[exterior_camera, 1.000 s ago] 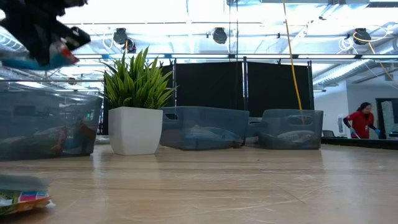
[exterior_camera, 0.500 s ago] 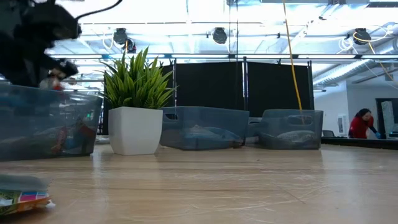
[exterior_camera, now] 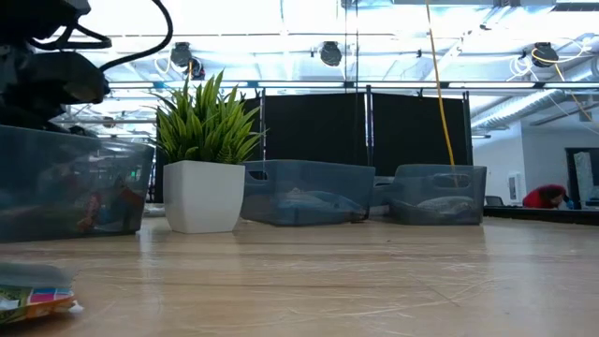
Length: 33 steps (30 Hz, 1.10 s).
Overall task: Pick and place Granola Bars by type
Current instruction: Put the red granola bar into the bottom black bin
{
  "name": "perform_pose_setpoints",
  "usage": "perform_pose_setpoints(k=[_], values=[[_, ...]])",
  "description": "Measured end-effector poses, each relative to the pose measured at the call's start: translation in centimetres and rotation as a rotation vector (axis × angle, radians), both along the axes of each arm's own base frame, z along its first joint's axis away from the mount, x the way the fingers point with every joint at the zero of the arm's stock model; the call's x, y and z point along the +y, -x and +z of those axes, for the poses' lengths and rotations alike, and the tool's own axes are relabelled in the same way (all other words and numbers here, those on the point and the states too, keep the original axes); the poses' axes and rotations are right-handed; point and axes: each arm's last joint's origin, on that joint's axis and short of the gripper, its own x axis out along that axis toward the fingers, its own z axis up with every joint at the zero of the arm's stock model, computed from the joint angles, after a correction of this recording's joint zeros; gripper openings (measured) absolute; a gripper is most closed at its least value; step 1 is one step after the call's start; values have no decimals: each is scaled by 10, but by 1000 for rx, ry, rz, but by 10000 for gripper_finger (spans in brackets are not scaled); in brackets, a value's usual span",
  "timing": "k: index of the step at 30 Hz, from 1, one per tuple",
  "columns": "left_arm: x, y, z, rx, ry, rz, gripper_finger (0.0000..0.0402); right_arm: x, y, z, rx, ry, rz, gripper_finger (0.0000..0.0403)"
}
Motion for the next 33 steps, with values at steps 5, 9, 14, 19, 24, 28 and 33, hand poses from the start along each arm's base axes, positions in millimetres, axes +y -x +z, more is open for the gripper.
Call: perform_pose_setpoints(k=[5, 9, 14, 19, 24, 28, 33], values=[[0, -1, 0, -7, 7, -1, 36, 0, 0, 0, 0, 0, 0, 263], [0, -1, 0, -6, 9, 1, 88, 0, 0, 0, 0, 0, 0, 263], [-1, -2, 1, -12, 46, -1, 146, 0, 0, 0, 0, 1, 1, 263], [-1, -6, 7, -25, 79, 14, 199, 0, 0, 0, 4, 17, 5, 263], [-3, -10, 15, -53, 71, -12, 244, 0, 0, 0, 4, 17, 5, 263], [-4, -13, 21, -64, 70, -2, 268, 0, 0, 0, 4, 17, 6, 263], [-3, -12, 33, -19, 34, 4, 288, 0, 0, -1, 10, 17, 6, 263]])
